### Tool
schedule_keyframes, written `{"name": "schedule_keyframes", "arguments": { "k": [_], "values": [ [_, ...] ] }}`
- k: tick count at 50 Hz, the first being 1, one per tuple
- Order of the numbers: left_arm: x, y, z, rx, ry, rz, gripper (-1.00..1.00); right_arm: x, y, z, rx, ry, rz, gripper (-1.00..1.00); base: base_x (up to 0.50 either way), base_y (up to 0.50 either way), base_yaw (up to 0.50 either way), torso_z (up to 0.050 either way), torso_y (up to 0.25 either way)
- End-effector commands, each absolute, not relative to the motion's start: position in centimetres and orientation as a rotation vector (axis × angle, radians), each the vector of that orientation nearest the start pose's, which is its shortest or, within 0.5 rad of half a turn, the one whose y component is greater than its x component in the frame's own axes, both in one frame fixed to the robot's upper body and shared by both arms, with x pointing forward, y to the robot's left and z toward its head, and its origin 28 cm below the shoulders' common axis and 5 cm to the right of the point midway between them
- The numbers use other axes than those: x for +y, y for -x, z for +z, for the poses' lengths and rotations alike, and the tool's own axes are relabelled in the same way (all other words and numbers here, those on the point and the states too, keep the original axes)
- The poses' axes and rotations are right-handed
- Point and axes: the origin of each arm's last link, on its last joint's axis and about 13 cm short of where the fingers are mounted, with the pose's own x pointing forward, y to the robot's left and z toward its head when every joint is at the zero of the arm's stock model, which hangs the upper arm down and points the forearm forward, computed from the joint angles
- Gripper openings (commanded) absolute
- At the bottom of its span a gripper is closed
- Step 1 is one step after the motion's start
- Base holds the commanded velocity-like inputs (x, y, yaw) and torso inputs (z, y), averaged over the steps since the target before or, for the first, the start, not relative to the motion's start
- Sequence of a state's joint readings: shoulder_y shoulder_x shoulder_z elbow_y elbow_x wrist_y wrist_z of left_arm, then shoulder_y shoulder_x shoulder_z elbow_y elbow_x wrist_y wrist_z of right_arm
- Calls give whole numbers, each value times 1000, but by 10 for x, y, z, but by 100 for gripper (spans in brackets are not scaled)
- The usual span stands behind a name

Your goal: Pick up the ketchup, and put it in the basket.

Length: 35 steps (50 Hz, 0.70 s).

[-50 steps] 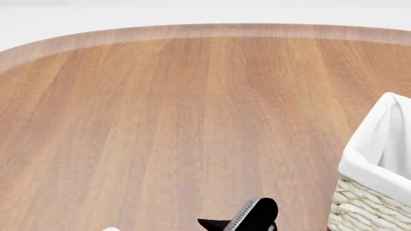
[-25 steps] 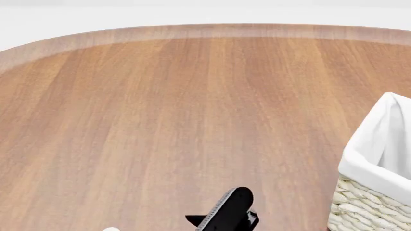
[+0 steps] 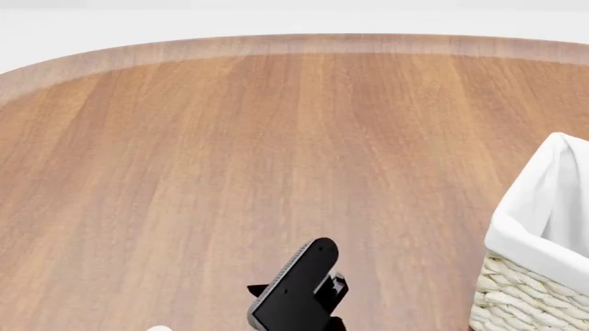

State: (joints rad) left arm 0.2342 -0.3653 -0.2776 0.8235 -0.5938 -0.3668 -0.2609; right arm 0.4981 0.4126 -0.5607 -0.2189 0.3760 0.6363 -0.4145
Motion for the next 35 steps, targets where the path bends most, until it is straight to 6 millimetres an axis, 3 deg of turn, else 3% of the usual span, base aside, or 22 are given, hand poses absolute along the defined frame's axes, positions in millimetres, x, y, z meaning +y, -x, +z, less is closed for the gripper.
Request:
{"name": "schedule_keyframes", "arguments": {
  "k": [1, 17, 35],
  "values": [
    [269, -143, 139, -234, 119, 108, 100, -78, -283, 104, 222, 264, 944, 100, 0, 0, 0, 0, 0],
    [269, -142, 141, -235, 122, 107, 100, -66, -286, 85, 285, 290, 995, 100, 0, 0, 0, 0, 0],
    [269, -140, 140, -237, 128, 106, 100, -47, -296, 92, 271, 293, 1047, 100, 0, 0, 0, 0, 0]
  ]
}}
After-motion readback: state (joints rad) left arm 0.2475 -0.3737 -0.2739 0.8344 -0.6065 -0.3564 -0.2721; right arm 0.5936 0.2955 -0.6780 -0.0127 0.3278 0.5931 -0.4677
